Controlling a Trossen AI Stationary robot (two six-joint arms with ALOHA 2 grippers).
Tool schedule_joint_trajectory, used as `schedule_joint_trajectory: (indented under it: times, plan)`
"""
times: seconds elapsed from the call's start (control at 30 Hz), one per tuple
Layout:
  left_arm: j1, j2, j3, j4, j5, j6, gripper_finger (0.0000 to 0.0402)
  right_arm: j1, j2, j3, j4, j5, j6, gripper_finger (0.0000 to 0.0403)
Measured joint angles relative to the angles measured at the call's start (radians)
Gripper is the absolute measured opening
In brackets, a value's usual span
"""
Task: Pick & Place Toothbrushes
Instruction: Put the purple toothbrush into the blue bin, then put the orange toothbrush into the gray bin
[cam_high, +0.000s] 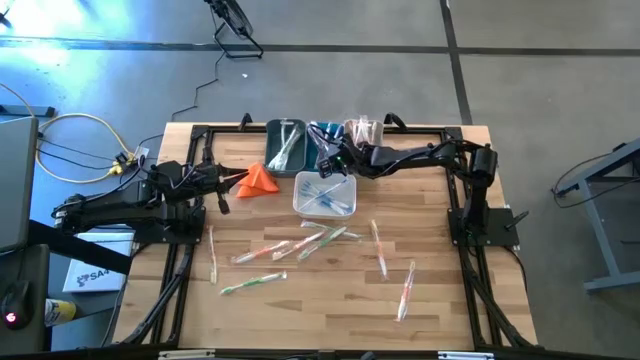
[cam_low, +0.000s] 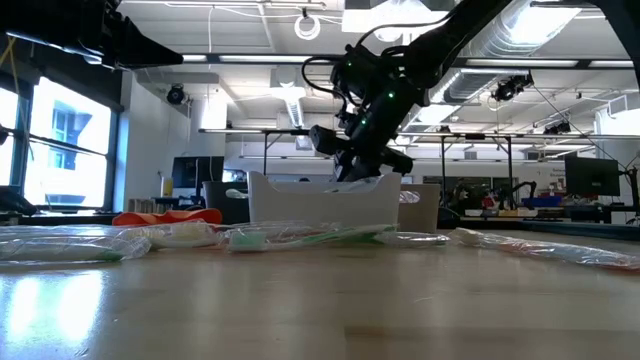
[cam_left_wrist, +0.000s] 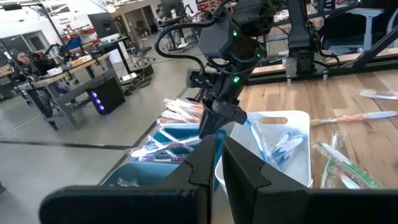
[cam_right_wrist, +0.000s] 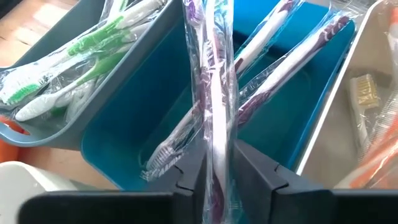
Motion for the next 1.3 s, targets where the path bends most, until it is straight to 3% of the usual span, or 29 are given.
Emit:
schedule_joint_trajectory:
  times: [0.2,0.37,0.9,1.1,1.3]
  plan:
    - [0.0,0.0,0.0,0.0,0.0,0.0,0.0023,0.0,-0.005,0.0,0.001,0.0,-0.003,0.0116]
    - [0.0,0.0,0.0,-0.001,0.0,0.0,0.0023,0.002,-0.045,0.0,0.01,-0.006,-0.053,0.012]
    - [0.0,0.0,0.0,-0.002,0.002,0.0,0.0023,0.11,-0.17,0.0,-0.001,-0.153,-0.272,0.0051]
    - [0.0,0.0,0.0,-0.002,0.002,0.0,0.0023,0.147,-0.173,0.0,-0.007,-0.398,-0.357,0.0037]
    - [0.0,0.0,0.0,-0.002,0.001,0.0,0.0023,0.18,-0.192,0.0,-0.066,-0.423,-0.258,0.0025]
